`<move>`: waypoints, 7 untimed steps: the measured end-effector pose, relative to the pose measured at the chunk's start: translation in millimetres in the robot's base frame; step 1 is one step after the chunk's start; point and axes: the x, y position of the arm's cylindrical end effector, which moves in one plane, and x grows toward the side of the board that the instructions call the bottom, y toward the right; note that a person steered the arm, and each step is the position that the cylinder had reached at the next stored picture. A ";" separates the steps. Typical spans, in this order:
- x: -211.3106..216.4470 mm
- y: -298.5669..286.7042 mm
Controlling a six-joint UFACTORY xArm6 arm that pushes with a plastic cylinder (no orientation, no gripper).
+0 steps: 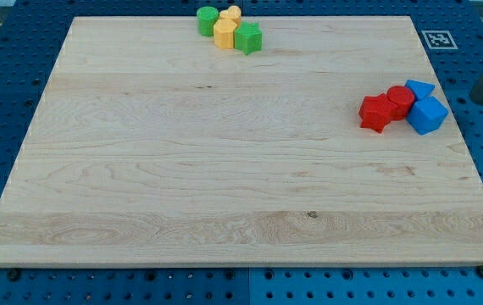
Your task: Separate the red star from a group of blue blocks and red circle
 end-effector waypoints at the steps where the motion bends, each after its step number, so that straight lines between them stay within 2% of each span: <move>1: 5.3 -71.8; 2: 34.0 -147.9; 3: 38.7 -179.0; 4: 13.8 -141.6; 5: -8.3 -173.5; 6: 11.2 -209.7; 7: 35.0 -198.1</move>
